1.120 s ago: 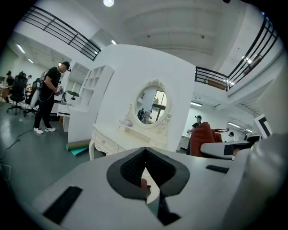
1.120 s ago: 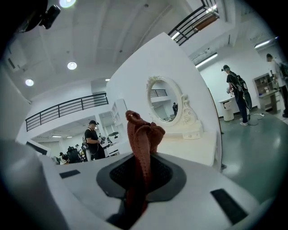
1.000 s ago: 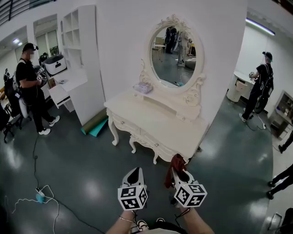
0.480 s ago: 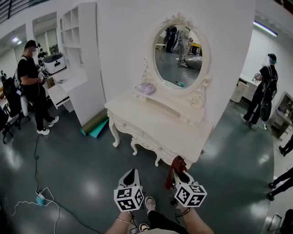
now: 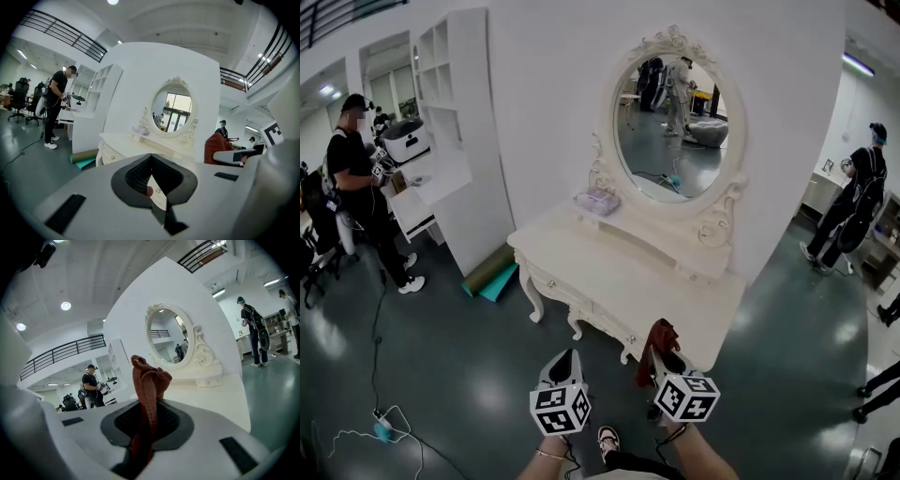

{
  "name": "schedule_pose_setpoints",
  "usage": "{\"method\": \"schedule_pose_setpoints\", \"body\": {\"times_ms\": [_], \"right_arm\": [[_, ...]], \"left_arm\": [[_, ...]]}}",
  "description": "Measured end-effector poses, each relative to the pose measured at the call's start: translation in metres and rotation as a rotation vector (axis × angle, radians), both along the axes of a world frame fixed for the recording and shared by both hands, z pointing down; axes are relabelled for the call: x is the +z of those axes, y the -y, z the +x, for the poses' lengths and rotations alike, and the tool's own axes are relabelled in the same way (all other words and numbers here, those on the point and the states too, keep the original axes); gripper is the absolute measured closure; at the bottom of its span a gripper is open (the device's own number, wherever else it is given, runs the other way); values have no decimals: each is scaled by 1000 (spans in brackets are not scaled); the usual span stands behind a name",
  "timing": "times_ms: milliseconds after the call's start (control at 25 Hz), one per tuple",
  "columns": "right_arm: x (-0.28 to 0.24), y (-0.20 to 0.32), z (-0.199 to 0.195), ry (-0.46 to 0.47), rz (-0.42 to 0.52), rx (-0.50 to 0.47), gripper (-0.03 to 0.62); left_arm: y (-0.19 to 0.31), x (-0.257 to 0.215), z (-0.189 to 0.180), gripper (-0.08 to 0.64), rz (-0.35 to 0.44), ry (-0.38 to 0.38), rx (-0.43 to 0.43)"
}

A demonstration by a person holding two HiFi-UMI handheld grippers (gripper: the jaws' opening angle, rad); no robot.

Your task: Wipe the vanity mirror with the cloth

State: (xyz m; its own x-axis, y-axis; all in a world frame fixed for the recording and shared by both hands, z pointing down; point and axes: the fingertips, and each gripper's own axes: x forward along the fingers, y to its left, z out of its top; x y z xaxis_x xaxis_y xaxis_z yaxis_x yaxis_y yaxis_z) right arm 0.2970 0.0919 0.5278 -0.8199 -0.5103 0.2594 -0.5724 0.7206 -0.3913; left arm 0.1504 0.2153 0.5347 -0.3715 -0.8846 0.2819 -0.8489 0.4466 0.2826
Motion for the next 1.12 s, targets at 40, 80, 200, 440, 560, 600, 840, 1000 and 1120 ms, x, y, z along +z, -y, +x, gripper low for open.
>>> {"method": "schedule_pose_setpoints", "body": {"times_ms": [40, 80, 200, 440, 560, 600, 840, 1000, 1120], "right_arm": [[-1, 10, -7, -2, -1, -2, 531], [-2, 21, -13, -2, -3, -2, 531], [-5, 53, -27, 11, -10, 7, 531], [-1, 112, -33, 41, -46, 62, 531], [4, 135, -37, 49, -64, 83, 531], [5, 141, -40, 48, -70, 86, 531], [2, 180, -56, 49, -66, 127, 531], [-2, 204, -74, 50, -46, 169, 531], [-2, 224, -91, 52, -37, 221, 531]], "left_arm": [[10, -1, -6, 557, -1, 0, 0], [21, -2, -12, 557, -3, 1, 1], [52, -2, -26, 557, -20, 0, 12], [110, -4, -40, 557, -56, 25, 57], [134, -4, -50, 557, -64, 27, 67], [141, -3, -54, 557, -70, 27, 69], [182, -10, -84, 557, -62, 41, 94], [216, -15, -110, 557, -44, 50, 138], [247, -15, -133, 557, -27, 48, 184]]}}
